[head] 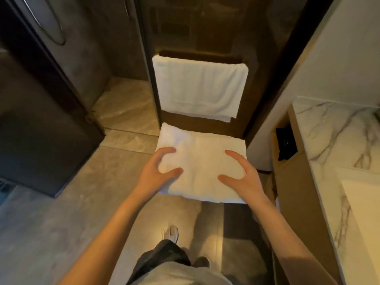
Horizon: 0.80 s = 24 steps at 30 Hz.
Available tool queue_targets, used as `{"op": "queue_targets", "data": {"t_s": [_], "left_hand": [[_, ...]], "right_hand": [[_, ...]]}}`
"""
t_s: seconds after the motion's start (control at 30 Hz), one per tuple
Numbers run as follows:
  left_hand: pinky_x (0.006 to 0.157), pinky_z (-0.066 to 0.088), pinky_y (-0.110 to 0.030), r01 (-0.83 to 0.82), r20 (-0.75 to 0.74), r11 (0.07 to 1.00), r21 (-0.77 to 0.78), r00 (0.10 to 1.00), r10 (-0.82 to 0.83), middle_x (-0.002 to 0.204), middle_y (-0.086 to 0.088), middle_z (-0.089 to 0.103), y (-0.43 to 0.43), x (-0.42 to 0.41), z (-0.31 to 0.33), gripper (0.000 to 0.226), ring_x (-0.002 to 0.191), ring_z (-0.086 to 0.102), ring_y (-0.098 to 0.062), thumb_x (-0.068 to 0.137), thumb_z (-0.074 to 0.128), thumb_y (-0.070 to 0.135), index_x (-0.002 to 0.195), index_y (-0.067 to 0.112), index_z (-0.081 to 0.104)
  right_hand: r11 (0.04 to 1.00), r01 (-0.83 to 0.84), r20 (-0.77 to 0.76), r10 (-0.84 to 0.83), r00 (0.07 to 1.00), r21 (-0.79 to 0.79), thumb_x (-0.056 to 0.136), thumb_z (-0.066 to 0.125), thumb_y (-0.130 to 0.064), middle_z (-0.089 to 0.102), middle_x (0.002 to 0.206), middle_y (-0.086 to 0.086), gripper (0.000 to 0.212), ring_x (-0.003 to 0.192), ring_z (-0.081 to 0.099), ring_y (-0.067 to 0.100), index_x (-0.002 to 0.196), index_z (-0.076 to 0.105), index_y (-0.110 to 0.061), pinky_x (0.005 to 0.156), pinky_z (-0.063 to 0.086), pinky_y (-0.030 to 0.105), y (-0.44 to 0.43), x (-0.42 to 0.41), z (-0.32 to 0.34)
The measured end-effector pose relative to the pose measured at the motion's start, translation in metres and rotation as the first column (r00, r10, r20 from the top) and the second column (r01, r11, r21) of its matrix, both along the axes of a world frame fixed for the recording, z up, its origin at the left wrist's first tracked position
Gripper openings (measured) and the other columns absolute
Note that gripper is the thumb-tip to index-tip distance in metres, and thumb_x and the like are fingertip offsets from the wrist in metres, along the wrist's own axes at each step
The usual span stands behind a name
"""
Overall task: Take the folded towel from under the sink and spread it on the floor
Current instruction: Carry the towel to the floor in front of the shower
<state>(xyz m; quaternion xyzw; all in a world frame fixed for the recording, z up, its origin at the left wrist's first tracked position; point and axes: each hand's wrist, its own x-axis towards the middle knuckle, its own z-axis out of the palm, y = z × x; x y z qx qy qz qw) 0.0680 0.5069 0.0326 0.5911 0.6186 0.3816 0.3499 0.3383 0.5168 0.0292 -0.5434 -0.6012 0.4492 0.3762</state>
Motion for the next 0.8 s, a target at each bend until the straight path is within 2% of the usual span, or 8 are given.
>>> {"op": "queue_targets", "data": {"t_s": [0.1,0.17,0.3,0.43,0.53,0.6,0.7,0.8], "left_hand": [[0.070,0.037,0.003,-0.079,-0.037,0.996,0.028,0.996,0.080,0.114,0.050,0.040,-0.031,-0.026,0.003,0.047,0.105,0.036,0.029,0.076,0.077,0.039,0.114,0.050,0.050],[0.071,0.032,0.008,-0.114,-0.030,0.993,0.027,0.993,0.115,0.112,0.051,0.041,-0.049,-0.045,0.003,0.047,0.103,0.036,0.031,0.075,0.077,0.036,0.113,0.048,0.052],[0.070,0.034,0.005,-0.146,-0.003,0.989,0.015,0.989,0.146,0.115,0.039,0.045,-0.083,-0.086,0.002,0.046,0.103,0.039,0.028,0.077,0.077,0.032,0.113,0.047,0.052],[0.073,0.036,-0.005,-0.145,0.023,0.989,0.007,0.989,0.145,0.117,0.031,0.047,-0.115,-0.138,-0.001,0.046,0.102,0.046,0.014,0.079,0.076,0.029,0.115,0.044,0.052],[0.072,0.036,-0.003,-0.136,0.027,0.991,-0.013,0.990,0.136,0.117,0.033,0.046,-0.143,-0.190,-0.005,0.046,0.100,0.044,0.019,0.078,0.076,0.027,0.114,0.044,0.052],[0.072,0.037,0.000,-0.116,0.036,0.993,-0.023,0.993,0.116,0.117,0.034,0.046,-0.163,-0.227,-0.007,0.046,0.103,0.040,0.025,0.078,0.076,0.026,0.114,0.043,0.052],[0.074,0.033,0.005,-0.071,0.082,0.997,-0.040,0.994,0.074,0.121,0.032,0.047,-0.192,-0.279,-0.007,0.046,0.107,0.040,0.024,0.079,0.076,0.024,0.114,0.042,0.054],[0.075,0.034,0.004,-0.050,0.097,0.996,-0.071,0.994,0.057,0.123,0.030,0.049,-0.216,-0.317,-0.007,0.046,0.110,0.042,0.018,0.077,0.076,0.026,0.114,0.043,0.055]], "right_hand": [[0.998,-0.057,0.004,0.057,0.998,0.001,0.075,0.081,-0.037,0.048,0.124,-0.035,0.064,0.113,0.046,-0.011,0.127,0.047,-0.049,0.078,0.047,0.007,-0.014,-0.029,-0.001],[0.997,-0.074,0.040,0.075,0.996,-0.008,0.074,0.080,-0.040,0.047,0.122,-0.036,0.064,0.112,0.046,-0.011,0.126,0.045,-0.053,0.078,0.047,0.011,-0.022,-0.049,-0.002],[0.996,-0.090,0.102,0.090,0.991,-0.003,0.074,0.079,-0.042,0.045,0.122,-0.033,0.065,0.111,0.044,-0.010,0.127,0.044,-0.053,0.078,0.040,0.012,-0.043,-0.092,-0.002],[0.997,-0.075,0.112,0.076,0.991,-0.015,0.073,0.079,-0.038,0.046,0.120,-0.032,0.065,0.108,0.047,-0.004,0.126,0.046,-0.053,0.077,0.041,0.013,-0.074,-0.148,-0.003],[0.998,-0.058,0.114,0.060,0.992,-0.024,0.071,0.079,-0.040,0.047,0.119,-0.033,0.065,0.107,0.047,-0.003,0.123,0.046,-0.058,0.077,0.040,0.014,-0.104,-0.198,-0.007],[0.998,-0.052,0.129,0.054,0.990,-0.019,0.071,0.079,-0.041,0.046,0.117,-0.041,0.065,0.108,0.046,-0.011,0.123,0.045,-0.060,0.073,0.039,0.010,-0.128,-0.235,-0.009],[0.999,-0.035,0.121,0.037,0.992,-0.019,0.070,0.081,-0.039,0.041,0.115,-0.051,0.066,0.107,0.039,-0.025,0.121,0.045,-0.062,0.062,0.041,0.005,-0.162,-0.284,-0.013],[0.998,0.001,0.105,0.005,0.994,-0.063,0.069,0.081,-0.037,0.043,0.115,-0.049,0.067,0.108,0.043,-0.017,0.120,0.046,-0.062,0.066,0.038,0.006,-0.191,-0.321,-0.017]]}}
